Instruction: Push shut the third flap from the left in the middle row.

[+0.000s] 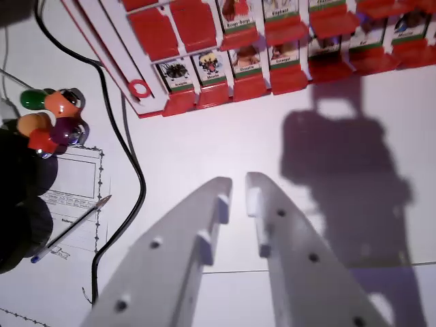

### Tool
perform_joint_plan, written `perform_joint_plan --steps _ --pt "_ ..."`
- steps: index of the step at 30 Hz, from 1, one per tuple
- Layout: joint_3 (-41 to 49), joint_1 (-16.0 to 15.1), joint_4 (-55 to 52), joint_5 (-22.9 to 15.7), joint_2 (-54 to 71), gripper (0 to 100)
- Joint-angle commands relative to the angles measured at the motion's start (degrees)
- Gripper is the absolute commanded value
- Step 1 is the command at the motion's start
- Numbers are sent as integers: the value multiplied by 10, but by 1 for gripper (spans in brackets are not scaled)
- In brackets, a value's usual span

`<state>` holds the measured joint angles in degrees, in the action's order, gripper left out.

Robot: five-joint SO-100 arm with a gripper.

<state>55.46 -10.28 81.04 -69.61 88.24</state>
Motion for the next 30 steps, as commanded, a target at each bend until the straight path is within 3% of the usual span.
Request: perform_joint_plan --steps 1,19,30 --pt "-69 -10 -12 11 -18 2" --pt "-222 -24 -72 30 -271 2" --pt "-301 -16 -87 35 -384 2"
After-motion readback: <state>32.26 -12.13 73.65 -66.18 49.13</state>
